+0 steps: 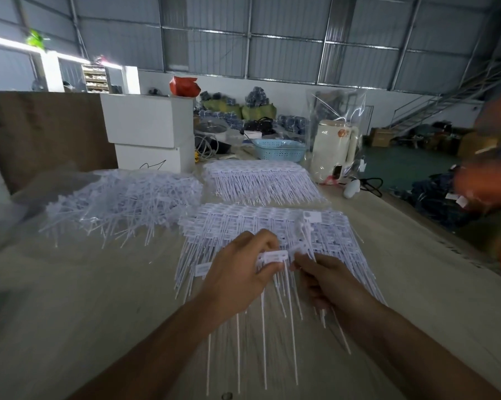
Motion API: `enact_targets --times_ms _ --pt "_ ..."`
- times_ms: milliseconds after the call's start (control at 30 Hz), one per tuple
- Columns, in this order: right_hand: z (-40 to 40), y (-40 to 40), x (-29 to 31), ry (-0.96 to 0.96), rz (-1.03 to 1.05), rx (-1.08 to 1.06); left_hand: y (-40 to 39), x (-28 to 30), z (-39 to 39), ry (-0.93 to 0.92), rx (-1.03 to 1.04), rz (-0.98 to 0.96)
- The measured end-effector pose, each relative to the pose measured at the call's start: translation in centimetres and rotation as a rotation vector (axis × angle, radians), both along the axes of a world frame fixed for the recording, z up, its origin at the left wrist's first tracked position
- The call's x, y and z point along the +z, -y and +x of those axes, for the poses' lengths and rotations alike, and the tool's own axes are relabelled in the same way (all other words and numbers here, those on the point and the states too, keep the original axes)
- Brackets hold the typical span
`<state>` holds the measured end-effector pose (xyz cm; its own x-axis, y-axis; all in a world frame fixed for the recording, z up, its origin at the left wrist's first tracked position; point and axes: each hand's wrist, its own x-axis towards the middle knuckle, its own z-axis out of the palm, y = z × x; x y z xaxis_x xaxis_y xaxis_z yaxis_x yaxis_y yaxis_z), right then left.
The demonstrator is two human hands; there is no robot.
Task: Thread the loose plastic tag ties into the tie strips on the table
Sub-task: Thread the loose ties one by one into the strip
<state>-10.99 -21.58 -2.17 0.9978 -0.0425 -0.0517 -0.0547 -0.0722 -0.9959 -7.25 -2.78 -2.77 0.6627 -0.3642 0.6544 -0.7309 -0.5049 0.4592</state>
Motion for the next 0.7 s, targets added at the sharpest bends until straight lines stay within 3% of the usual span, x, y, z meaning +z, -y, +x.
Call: enact_targets --times_ms 133,300,567,700 --pt "-0.3 -0.4 0.3 -0.035 0.102 0.087 0.4 -0.6 0.1 0.027 -0.011 0.024" --pt "-1.1 -1.0 0.1 -0.009 -0.037 0.227 0.2 -0.7 0.4 -0.016 -0.04 0.015" --pt "-0.1 0.0 0.6 0.019 0.048 0.037 -0.9 -1.4 1.2 -0.073 -0.132 0.063" --pt "-0.4 0.0 0.3 -0.058 -0.039 0.158 -1.0 -1.7 1.6 -0.176 -0.163 0.084"
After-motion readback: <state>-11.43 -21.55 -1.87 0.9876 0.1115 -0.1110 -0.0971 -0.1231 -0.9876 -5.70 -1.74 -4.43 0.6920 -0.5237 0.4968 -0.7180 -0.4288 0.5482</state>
